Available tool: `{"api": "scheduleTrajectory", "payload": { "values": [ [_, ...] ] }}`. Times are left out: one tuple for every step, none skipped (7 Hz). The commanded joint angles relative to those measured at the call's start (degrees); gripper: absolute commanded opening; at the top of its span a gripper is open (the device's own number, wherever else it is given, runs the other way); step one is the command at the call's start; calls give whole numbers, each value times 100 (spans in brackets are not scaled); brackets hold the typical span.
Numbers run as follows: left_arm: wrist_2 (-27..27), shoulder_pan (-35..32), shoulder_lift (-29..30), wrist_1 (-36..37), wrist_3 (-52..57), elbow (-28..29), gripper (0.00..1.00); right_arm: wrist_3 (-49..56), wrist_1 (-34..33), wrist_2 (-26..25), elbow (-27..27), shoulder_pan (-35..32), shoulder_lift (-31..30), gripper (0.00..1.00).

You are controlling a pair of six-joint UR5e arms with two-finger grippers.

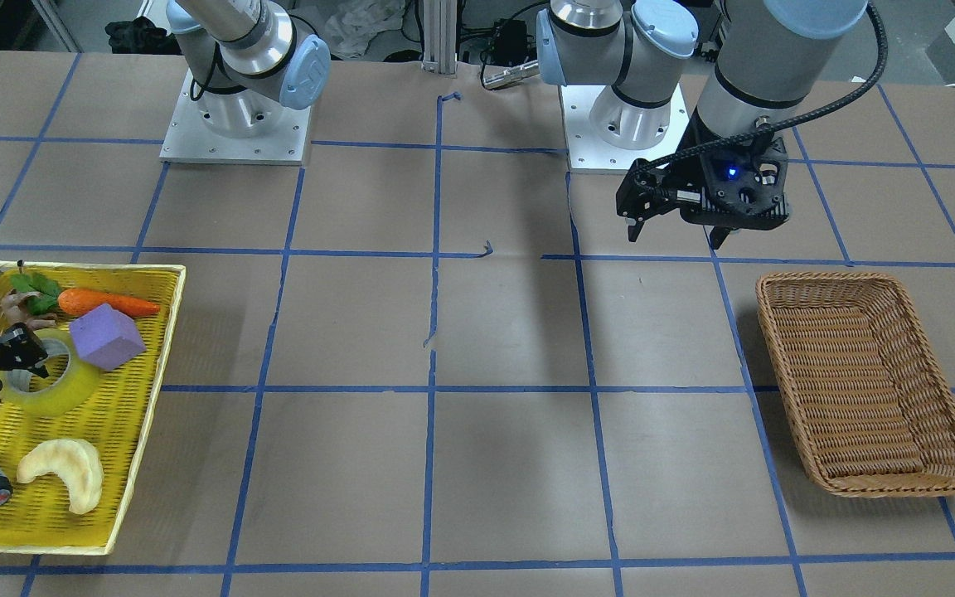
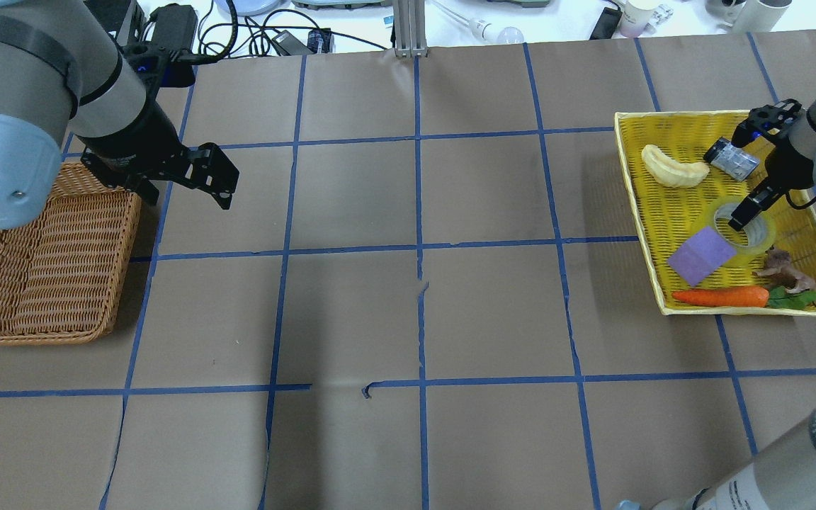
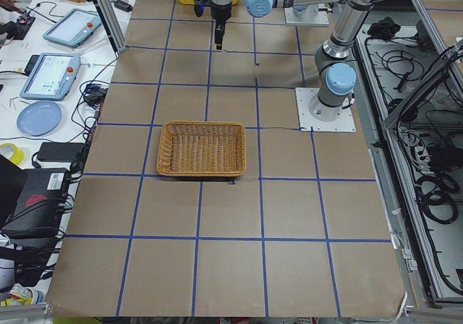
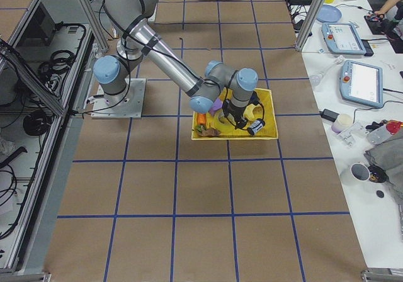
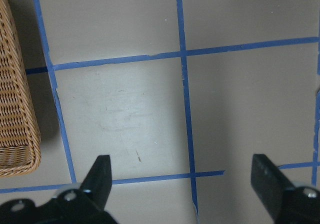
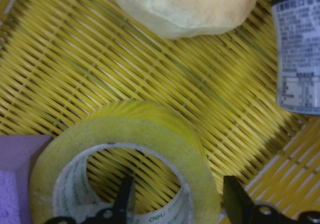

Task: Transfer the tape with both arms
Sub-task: 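Lower the right gripper into the yellow basket onto the yellow tape roll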

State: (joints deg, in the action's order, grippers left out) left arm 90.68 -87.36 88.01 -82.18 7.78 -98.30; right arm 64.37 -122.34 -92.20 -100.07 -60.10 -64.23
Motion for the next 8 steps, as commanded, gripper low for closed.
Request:
{"api": "scheduleTrajectory", "payload": {
  "values": [
    [-7,0,5,0,4,4,100,5,-1,-87,5,7,24,3],
    [2,0,5,0,4,4,100,5,8,-148,66,7,-2,0],
    [2,0,5,9,4,4,100,-39,25,-140,240,7,-45,0],
    [2,0,5,9,4,4,100,-100,113,-97,642,7,-63,0],
    [2,0,5,9,4,4,100,-153,549,-44,986,-45,-116,0],
    [2,0,5,9,4,4,100,-606,831,200,1268,-141,-255,0],
    [2,0,5,9,4,4,100,-1089,1060,324,1453,-456,-248,0],
    [2,9,5,9,4,4,100,-1877,1063,273,1603,-946,-161,0]
  ]
}}
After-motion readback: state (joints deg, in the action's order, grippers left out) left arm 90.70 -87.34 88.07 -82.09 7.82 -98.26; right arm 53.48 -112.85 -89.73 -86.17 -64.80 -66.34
